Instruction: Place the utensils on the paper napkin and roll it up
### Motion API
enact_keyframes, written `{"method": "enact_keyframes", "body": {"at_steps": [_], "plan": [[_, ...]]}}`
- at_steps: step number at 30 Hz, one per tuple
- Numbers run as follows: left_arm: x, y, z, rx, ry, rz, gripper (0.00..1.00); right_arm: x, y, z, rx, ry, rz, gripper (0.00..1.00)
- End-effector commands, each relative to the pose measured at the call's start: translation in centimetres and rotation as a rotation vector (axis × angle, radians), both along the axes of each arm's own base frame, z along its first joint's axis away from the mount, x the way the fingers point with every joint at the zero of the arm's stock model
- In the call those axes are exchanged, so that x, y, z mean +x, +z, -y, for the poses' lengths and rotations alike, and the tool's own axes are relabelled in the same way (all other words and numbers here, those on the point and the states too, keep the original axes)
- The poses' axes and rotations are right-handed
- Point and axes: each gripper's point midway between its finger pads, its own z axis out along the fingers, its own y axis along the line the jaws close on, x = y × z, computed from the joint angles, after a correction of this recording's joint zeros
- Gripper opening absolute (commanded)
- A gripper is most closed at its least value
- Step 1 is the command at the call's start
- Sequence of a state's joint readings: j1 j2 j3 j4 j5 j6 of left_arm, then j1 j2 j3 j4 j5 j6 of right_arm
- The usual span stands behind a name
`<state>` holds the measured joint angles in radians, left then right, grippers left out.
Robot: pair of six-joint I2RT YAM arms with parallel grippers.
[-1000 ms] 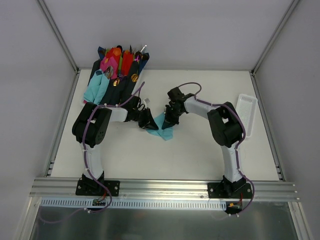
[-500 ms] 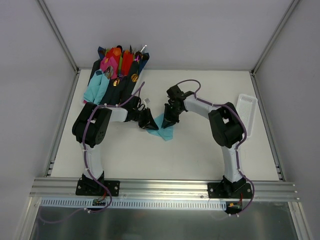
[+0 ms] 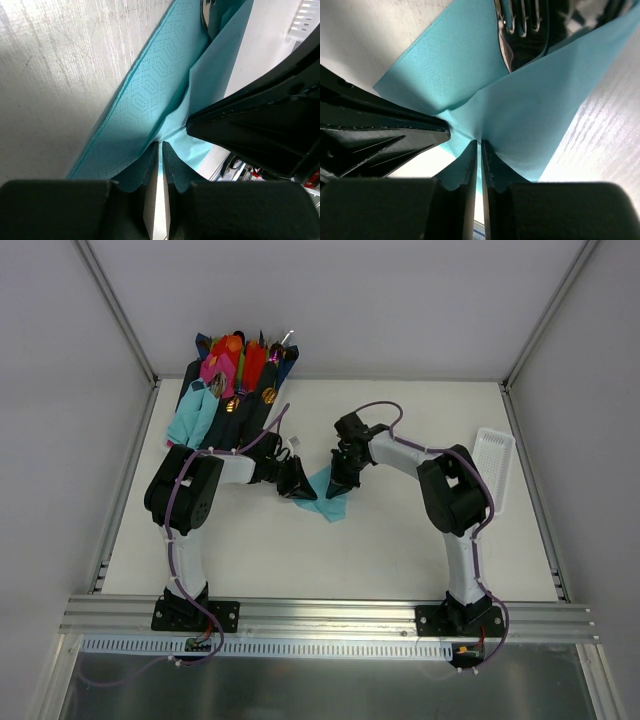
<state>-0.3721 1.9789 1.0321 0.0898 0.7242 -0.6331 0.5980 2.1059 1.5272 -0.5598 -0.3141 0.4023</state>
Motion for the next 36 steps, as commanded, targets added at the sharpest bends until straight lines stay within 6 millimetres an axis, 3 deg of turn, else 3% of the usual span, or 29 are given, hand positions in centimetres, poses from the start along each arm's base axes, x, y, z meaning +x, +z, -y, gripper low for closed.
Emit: {"method": "enact_keyframes", "body": {"at_steps": [1, 4, 8, 9, 13, 16, 20, 22, 27, 36], "plan": [[-0.7, -2.3, -1.1, 0.076, -0.007, -0.02, 0.09, -1.0, -2.3, 1.9, -0.085, -0.001, -0.039, 0.1], [-0.8, -2.3, -1.1, 0.078, -0.008, -0.02, 0.09, -1.2, -2.6, 2.2, -0.096, 0.006, -0.042, 0.11], [-0.6, -2.1, -1.2, 0.077, -0.007, -0.01, 0.09, -0.7, -1.2, 1.8, -0.069, 0.019, -0.014, 0.2], [-0.7, -2.1, -1.1, 0.077, -0.009, -0.011, 0.09, -0.5, -0.3, 1.5, -0.05, 0.024, 0.003, 0.26], [-0.8, -2.0, -1.1, 0.076, -0.011, -0.01, 0.08, 0.9, 4.0, 0.1, 0.041, 0.029, 0.081, 0.3], [-0.7, -2.0, -1.1, 0.073, -0.012, -0.01, 0.08, 2.2, 7.9, -0.7, 0.129, 0.021, 0.156, 0.3], [-0.7, -2.1, -1.0, 0.069, -0.014, -0.016, 0.08, 3.0, 10.0, -1.1, 0.197, 0.001, 0.169, 0.22], [-0.7, -2.1, -1.0, 0.068, -0.015, -0.018, 0.08, 3.1, 9.4, -1.1, 0.197, 0.0, 0.153, 0.16], [-0.6, -2.0, -0.9, 0.067, -0.014, -0.015, 0.08, 1.8, 5.5, -1.0, 0.168, 0.008, 0.047, 0.07], [-0.7, -2.1, -1.0, 0.068, -0.016, -0.013, 0.08, 0.0, -0.4, 1.0, 0.046, 0.015, -0.037, 0.02]]}}
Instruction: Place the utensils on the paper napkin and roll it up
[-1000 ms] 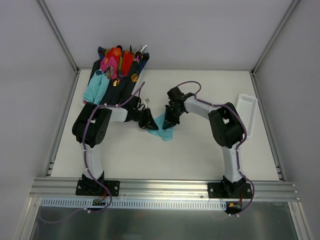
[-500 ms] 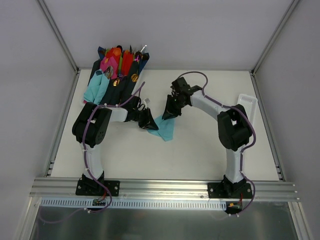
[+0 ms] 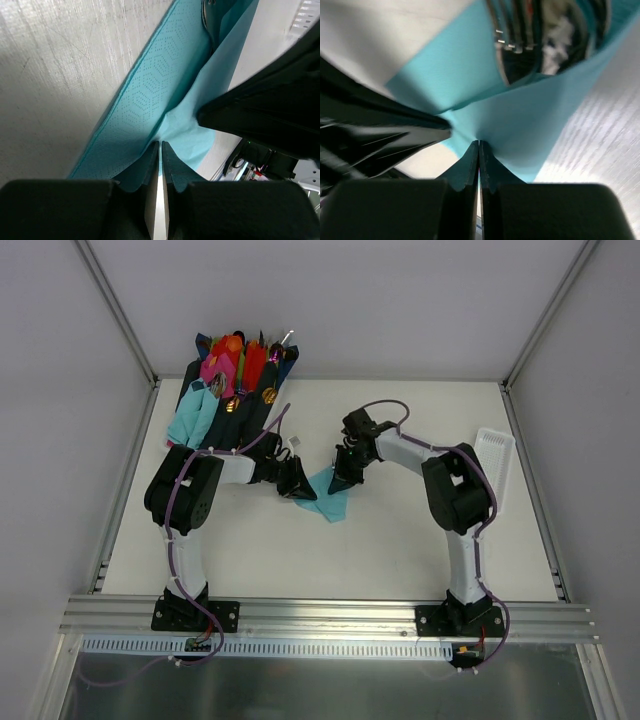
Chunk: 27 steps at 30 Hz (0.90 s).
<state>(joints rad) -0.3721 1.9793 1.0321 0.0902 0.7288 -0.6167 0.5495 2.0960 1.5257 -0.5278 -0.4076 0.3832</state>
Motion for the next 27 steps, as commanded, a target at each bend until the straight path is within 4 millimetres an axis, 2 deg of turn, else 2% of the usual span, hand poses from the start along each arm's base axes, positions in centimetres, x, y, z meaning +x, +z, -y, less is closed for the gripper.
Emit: {"method": "enact_keyframes", "body": {"at_steps": [1, 4, 8, 10, 13, 14, 18, 22, 27], "plan": [[-0.6, -2.0, -1.0, 0.07, -0.004, -0.02, 0.08, -1.4, -2.3, 1.2, -0.065, 0.014, -0.042, 0.01], [-0.7, -2.0, -1.0, 0.069, -0.012, -0.014, 0.08, -2.1, -3.7, 2.3, -0.115, 0.007, -0.058, 0.0], [-0.6, -1.3, -0.8, 0.055, -0.024, 0.0, 0.08, -2.7, -4.4, 3.1, -0.147, -0.009, -0.07, 0.0], [-0.3, -0.2, -0.4, 0.029, -0.04, 0.029, 0.09, -2.8, -4.5, 3.2, -0.147, -0.021, -0.071, 0.0], [0.1, 2.6, 0.6, -0.019, -0.089, 0.113, 0.13, -3.1, -4.6, 3.2, -0.14, -0.032, -0.078, 0.0], [0.0, 4.0, 1.1, -0.03, -0.111, 0.16, 0.13, -3.1, -4.6, 3.2, -0.14, -0.033, -0.079, 0.0], [-1.1, 6.8, 2.4, -0.061, -0.162, 0.241, 0.14, -3.0, -4.5, 2.9, -0.126, -0.041, -0.082, 0.0], [-2.6, 7.3, 3.6, -0.076, -0.206, 0.247, 0.15, -3.0, -4.4, 2.7, -0.115, -0.053, -0.086, 0.0], [-3.5, 5.4, 4.7, -0.069, -0.219, 0.176, 0.14, -3.0, -4.3, 2.1, -0.085, -0.078, -0.098, 0.0]]}}
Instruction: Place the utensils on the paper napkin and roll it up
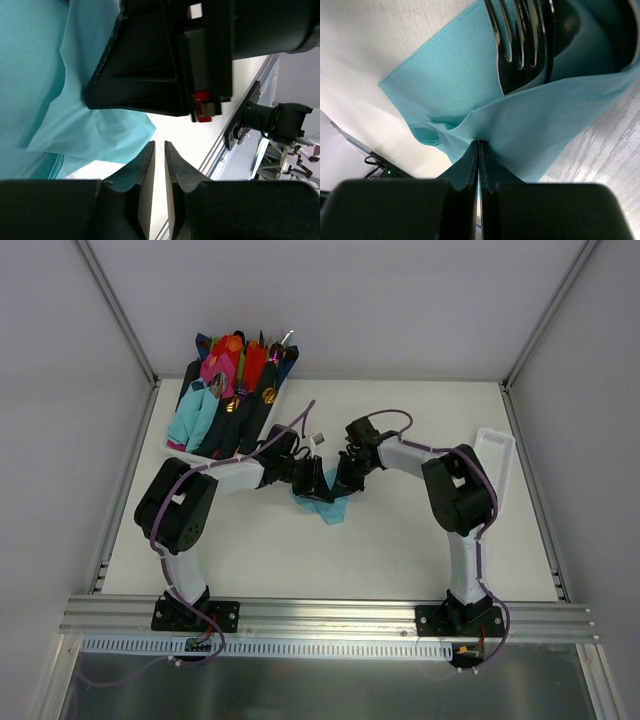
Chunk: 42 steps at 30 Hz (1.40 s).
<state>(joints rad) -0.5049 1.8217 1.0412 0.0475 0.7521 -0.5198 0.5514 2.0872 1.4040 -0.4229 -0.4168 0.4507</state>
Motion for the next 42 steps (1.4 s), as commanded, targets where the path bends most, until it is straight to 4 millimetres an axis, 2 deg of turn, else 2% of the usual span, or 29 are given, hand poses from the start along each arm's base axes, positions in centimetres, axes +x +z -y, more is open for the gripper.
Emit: {"method": "enact_keyframes", "body": {"at_steps": [1, 6, 14, 21, 25, 29, 33, 34, 37, 42], "plan": [[0.2, -0.6, 0.6, -0.008, -0.013, -0.017, 0.13, -1.7, -1.9, 1.8, -0.091, -0.027, -0.057, 0.0], [0.5, -2.7, 0.6, 0.024, 0.006, -0.063, 0.13, -1.8, -2.0, 1.4, -0.071, -0.053, -0.073, 0.0], [1.4, -4.5, 0.2, 0.068, 0.047, -0.077, 0.12, -2.2, -2.2, 1.7, -0.073, -0.081, -0.094, 0.0], [0.1, -7.3, -1.3, 0.121, 0.062, -0.142, 0.11, -1.9, -1.2, 1.6, -0.062, -0.081, -0.073, 0.0], [0.2, -8.4, -2.5, 0.154, 0.07, -0.176, 0.11, -1.2, -0.5, 1.7, -0.05, -0.092, -0.059, 0.0], [0.3, -8.5, -3.1, 0.166, 0.059, -0.185, 0.11, -1.1, -0.1, 1.8, -0.034, -0.085, -0.055, 0.0], [-0.3, -8.6, -3.2, 0.17, 0.01, -0.198, 0.1, 1.0, 2.5, 2.0, 0.007, -0.084, 0.028, 0.03], [-0.6, -8.6, -3.3, 0.173, -0.002, -0.204, 0.1, 1.9, 3.9, 1.5, 0.038, -0.077, 0.058, 0.05], [-1.2, -8.9, -3.7, 0.185, -0.029, -0.205, 0.1, 3.7, 6.1, 1.2, 0.097, -0.073, 0.098, 0.09], [-1.3, -8.8, -3.8, 0.19, -0.046, -0.197, 0.1, 4.3, 6.8, 0.7, 0.135, -0.036, 0.094, 0.11]]}}
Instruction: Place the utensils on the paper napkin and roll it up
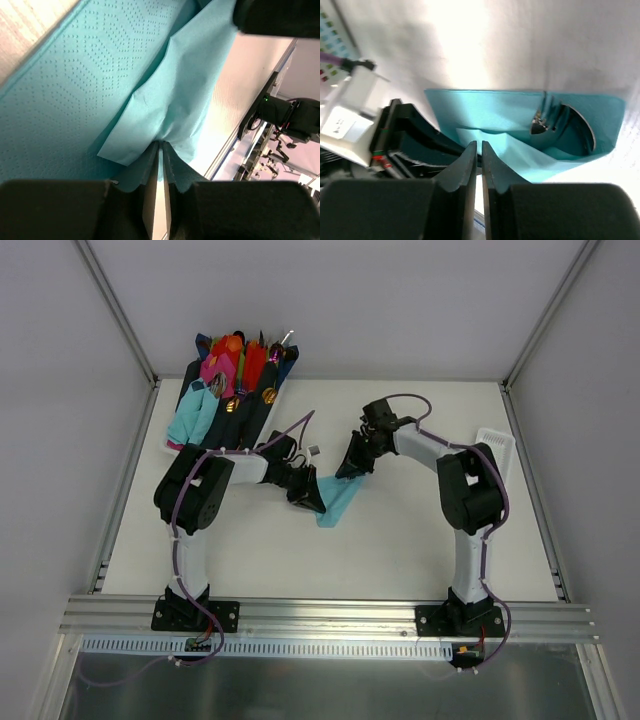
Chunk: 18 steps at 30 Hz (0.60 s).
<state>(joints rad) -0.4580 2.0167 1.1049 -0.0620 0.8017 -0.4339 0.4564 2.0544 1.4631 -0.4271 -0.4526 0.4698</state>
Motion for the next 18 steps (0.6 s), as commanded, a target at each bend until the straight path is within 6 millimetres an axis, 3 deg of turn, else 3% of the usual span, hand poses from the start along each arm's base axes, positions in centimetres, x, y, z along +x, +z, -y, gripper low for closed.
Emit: {"method": "enact_keyframes", "body": {"at_steps": [1, 12, 18], "plan": [[-1.1, -2.8, -2.0, 0.109, -0.024, -0.032, 0.1, -0.1, 3.2, -1.1, 0.061, 0.066, 0.043, 0.11], [-0.4, -2.6, -2.0, 0.125, -0.045, -0.003, 0.09, -2.6, 1.1, -0.6, 0.047, 0.139, -0.018, 0.09], [0.0, -2.1, -2.1, 0.136, -0.057, 0.034, 0.09, -4.3, -2.3, 1.4, -0.075, 0.197, -0.082, 0.08]]}}
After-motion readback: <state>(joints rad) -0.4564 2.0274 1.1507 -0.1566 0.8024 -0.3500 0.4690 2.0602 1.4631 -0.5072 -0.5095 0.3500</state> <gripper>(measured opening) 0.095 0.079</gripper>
